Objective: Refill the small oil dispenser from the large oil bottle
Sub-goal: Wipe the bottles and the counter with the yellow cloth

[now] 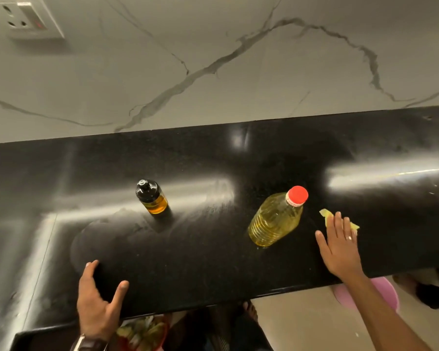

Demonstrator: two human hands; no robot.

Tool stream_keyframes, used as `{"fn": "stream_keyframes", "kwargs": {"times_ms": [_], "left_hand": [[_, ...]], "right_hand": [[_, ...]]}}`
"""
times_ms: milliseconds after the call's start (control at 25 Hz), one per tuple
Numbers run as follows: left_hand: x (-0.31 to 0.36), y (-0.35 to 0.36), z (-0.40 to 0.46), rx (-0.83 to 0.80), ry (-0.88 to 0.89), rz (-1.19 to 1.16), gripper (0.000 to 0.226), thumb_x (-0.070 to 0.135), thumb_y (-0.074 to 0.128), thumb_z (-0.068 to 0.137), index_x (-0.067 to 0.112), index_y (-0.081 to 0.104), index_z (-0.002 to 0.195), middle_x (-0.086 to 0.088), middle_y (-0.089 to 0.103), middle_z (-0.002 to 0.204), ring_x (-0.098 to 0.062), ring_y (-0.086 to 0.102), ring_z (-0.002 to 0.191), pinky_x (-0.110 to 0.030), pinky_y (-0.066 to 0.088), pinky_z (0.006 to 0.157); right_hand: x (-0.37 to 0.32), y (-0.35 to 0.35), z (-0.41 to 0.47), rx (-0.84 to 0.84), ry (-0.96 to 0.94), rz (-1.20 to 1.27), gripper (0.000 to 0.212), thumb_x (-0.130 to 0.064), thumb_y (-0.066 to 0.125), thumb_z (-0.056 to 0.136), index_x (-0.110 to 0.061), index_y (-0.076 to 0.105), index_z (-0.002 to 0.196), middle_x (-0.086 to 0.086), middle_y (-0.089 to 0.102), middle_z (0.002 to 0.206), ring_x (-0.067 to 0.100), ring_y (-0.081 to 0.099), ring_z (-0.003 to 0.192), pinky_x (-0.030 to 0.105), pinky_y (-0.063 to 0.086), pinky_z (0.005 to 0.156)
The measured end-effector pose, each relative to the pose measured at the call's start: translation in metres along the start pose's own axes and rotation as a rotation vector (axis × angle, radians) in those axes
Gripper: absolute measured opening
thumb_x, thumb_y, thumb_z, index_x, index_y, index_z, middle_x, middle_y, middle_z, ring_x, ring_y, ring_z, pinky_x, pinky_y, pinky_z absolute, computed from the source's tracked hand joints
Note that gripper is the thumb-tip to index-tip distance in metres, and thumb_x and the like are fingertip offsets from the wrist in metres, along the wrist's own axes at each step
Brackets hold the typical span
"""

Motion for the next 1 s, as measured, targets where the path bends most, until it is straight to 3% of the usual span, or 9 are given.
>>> {"fn": "stream_keyframes", "kwargs": {"times_ms": [40,120,240,440,560,680,840,1000], "left_hand": [[-0.001,0.0,0.0,-0.003,-0.002,0.011,0.096,0.064,0.059,0.076,0.005,0.043,0.149,-0.023,0.047,0.149,-0.039,0.042,0.143,-0.025,0.027,0.119],[-0.002,-0.001,0.001,-0.004,-0.04,0.038,0.099,0.066,0.064,0.075,0.008,0.04,0.152,-0.02,0.045,0.152,-0.037,0.041,0.143,-0.04,0.032,0.119],[0.017,0.008,0.005,0.008,-0.081,0.03,0.1,0.053,0.087,0.075,0.015,0.038,0.154,-0.014,0.044,0.154,-0.033,0.043,0.143,-0.052,0.039,0.116],[0.083,0.043,0.064,0.009,-0.113,-0.266,0.106,0.029,0.095,0.071,0.019,0.034,0.157,-0.002,0.044,0.157,-0.018,0.045,0.141,-0.041,0.042,0.116],[0.119,0.066,0.11,-0.01,-0.102,-0.334,0.106,0.023,0.097,0.069,0.017,0.037,0.156,-0.006,0.048,0.154,-0.019,0.048,0.139,-0.038,0.044,0.114],[0.127,0.076,0.134,0.023,-0.076,-0.305,0.092,0.026,0.099,0.066,0.02,0.052,0.145,-0.005,0.062,0.138,-0.02,0.06,0.124,-0.042,0.053,0.106],[0.124,0.07,0.143,0.097,-0.053,-0.266,0.073,0.022,0.1,0.062,0.019,0.068,0.127,-0.002,0.075,0.115,-0.02,0.071,0.107,-0.038,0.057,0.098],[0.129,0.062,0.125,0.07,-0.015,-0.259,0.07,0.022,0.101,0.06,0.019,0.072,0.124,0.0,0.077,0.11,-0.014,0.072,0.101,-0.033,0.057,0.095]], "right_hand": [[-0.009,0.003,0.01,-0.013,-0.013,-0.012,0.084,-0.063,0.005,0.1,-0.011,0.008,0.166,0.011,0.0,0.175,0.033,-0.004,0.161,0.058,0.011,0.129],[-0.026,0.011,0.003,-0.018,-0.122,-0.05,0.076,-0.059,0.009,0.105,-0.013,0.006,0.166,0.009,-0.001,0.175,0.031,-0.004,0.161,0.057,0.01,0.13],[-0.032,0.03,-0.056,-0.022,-0.229,-0.089,0.078,-0.059,0.009,0.103,-0.012,0.01,0.165,0.01,0.004,0.174,0.031,0.001,0.161,0.053,0.013,0.129],[-0.084,0.064,-0.127,0.011,-0.344,-0.07,0.079,-0.059,0.006,0.105,-0.005,0.031,0.157,0.021,0.038,0.162,0.039,0.028,0.15,0.04,0.0,0.126],[-0.096,0.067,-0.13,0.054,-0.305,-0.086,0.078,-0.059,0.005,0.105,-0.008,0.027,0.159,0.019,0.032,0.165,0.036,0.023,0.152,0.038,-0.005,0.126],[-0.092,0.065,-0.131,0.068,-0.286,-0.12,0.079,-0.059,0.007,0.105,-0.008,0.025,0.162,0.014,0.022,0.17,0.034,0.019,0.157,0.038,-0.007,0.128],[-0.092,0.066,-0.133,0.054,-0.287,-0.113,0.078,-0.059,0.007,0.106,-0.009,0.022,0.164,0.012,0.017,0.173,0.034,0.017,0.159,0.039,-0.006,0.129],[-0.093,0.066,-0.133,0.056,-0.281,-0.092,0.078,-0.059,0.007,0.106,-0.008,0.023,0.163,0.013,0.019,0.172,0.034,0.017,0.158,0.04,-0.005,0.129]]}}
Point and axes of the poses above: each hand's wrist, its own z-axis towards the middle knuckle, its own y-axis out of the palm, x = y × z, the point moved 5 cm from there along z, towards the middle knuckle
